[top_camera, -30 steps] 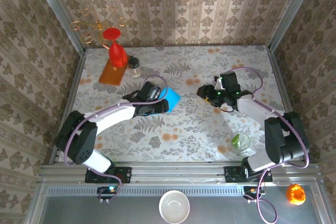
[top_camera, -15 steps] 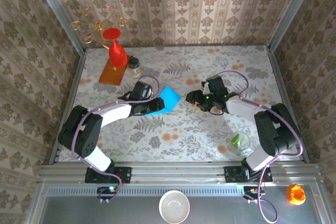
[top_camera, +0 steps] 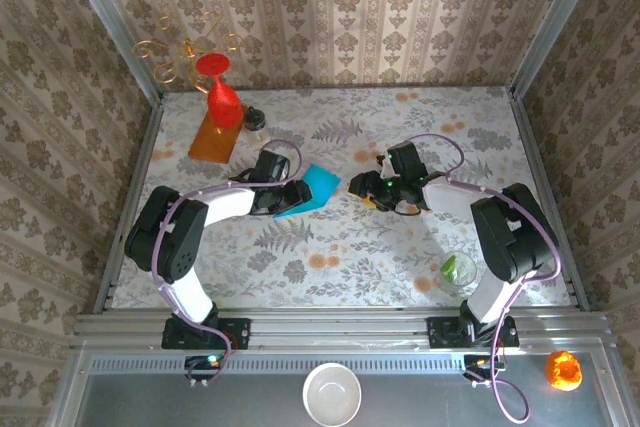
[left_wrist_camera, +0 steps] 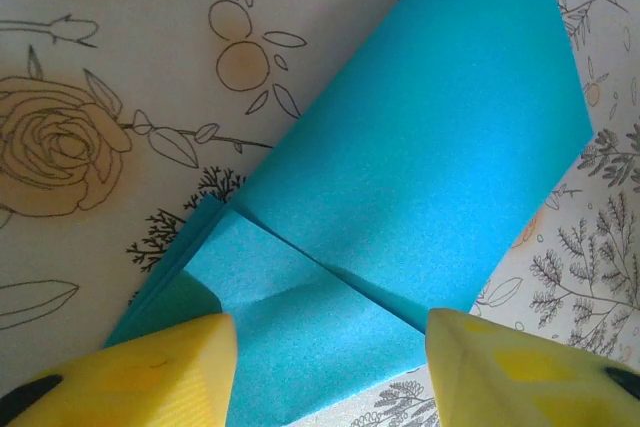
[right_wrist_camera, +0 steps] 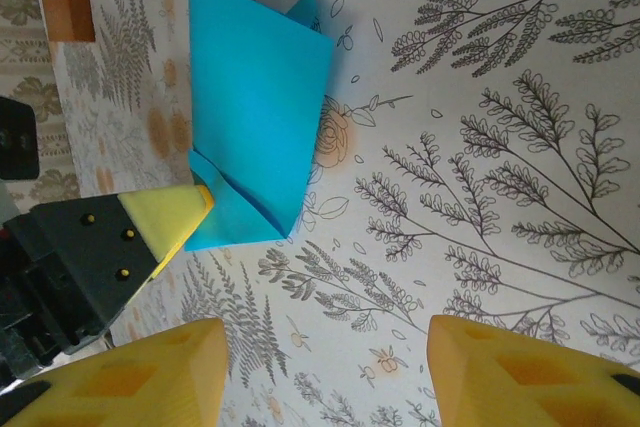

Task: Fold a paper plane with a square sheet of paper (pick it up from the middle)
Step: Fold the wing for the fifth time at the center of the table.

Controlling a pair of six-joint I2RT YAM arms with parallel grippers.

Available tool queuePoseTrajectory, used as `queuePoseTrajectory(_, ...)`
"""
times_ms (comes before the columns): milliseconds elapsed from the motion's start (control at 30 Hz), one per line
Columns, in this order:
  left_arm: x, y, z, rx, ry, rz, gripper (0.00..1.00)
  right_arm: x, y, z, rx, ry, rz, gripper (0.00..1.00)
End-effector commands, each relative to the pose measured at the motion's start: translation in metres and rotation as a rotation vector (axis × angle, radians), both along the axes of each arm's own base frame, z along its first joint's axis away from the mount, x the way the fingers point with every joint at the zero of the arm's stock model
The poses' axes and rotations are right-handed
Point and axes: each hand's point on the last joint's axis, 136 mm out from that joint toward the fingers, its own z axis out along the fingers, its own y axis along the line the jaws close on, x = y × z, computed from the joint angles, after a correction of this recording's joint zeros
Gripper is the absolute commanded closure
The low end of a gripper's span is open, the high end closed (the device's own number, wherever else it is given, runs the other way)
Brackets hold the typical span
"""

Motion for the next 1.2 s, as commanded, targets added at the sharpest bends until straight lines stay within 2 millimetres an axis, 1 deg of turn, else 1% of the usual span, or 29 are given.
queuePoseTrajectory(0,-0.001,0.006,-0.009,0.011,0.058,0.067,0.48,0.001,0.010,0.001,0.029,-0.014,0.052,0.43)
queuePoseTrajectory(100,-0.007,0.007,-0.016,0.005,0.098,0.096,0.52,-0.002,0.012,-0.004,0.044,-0.003,0.062,0.44)
queuePoseTrajectory(167,-0.014,0.003,-0.017,-0.005,0.118,0.110,0.54,-0.006,0.013,-0.005,0.050,0.002,0.062,0.44)
queuePoseTrajectory(267,-0.029,-0.006,-0.015,-0.025,0.144,0.137,0.57,-0.012,0.011,-0.008,0.041,0.016,0.044,0.44)
queuePoseTrajectory(367,-0.045,-0.019,-0.012,-0.066,0.166,0.162,0.64,-0.017,0.010,-0.010,0.032,0.020,0.020,0.45)
queuePoseTrajectory(433,-0.052,-0.028,-0.008,-0.105,0.165,0.178,0.66,-0.020,0.006,-0.010,0.026,0.023,-0.003,0.45)
queuePoseTrajectory(533,-0.050,-0.039,0.005,-0.158,0.138,0.165,0.68,-0.026,0.010,-0.010,0.027,0.028,0.006,0.46)
queuePoseTrajectory(600,-0.046,-0.043,0.011,-0.167,0.122,0.147,0.67,-0.030,0.016,-0.010,0.030,0.033,0.026,0.48)
queuePoseTrajectory(667,-0.043,-0.043,0.013,-0.155,0.115,0.132,0.68,-0.032,0.023,-0.010,0.029,0.034,0.046,0.51)
queuePoseTrajectory(867,-0.043,-0.041,0.004,-0.168,0.137,0.102,0.79,-0.024,0.038,-0.016,0.014,0.045,0.064,0.65)
queuePoseTrajectory(933,-0.043,-0.041,0.002,-0.187,0.148,0.094,0.82,-0.021,0.042,-0.019,-0.002,0.047,0.067,0.67)
queuePoseTrajectory(1033,-0.042,-0.040,0.004,-0.201,0.151,0.079,0.83,-0.017,0.044,-0.026,-0.033,0.065,0.073,0.69)
queuePoseTrajectory(1167,-0.039,-0.043,0.013,-0.220,0.135,0.049,0.83,-0.013,0.043,-0.038,-0.084,0.082,0.085,0.70)
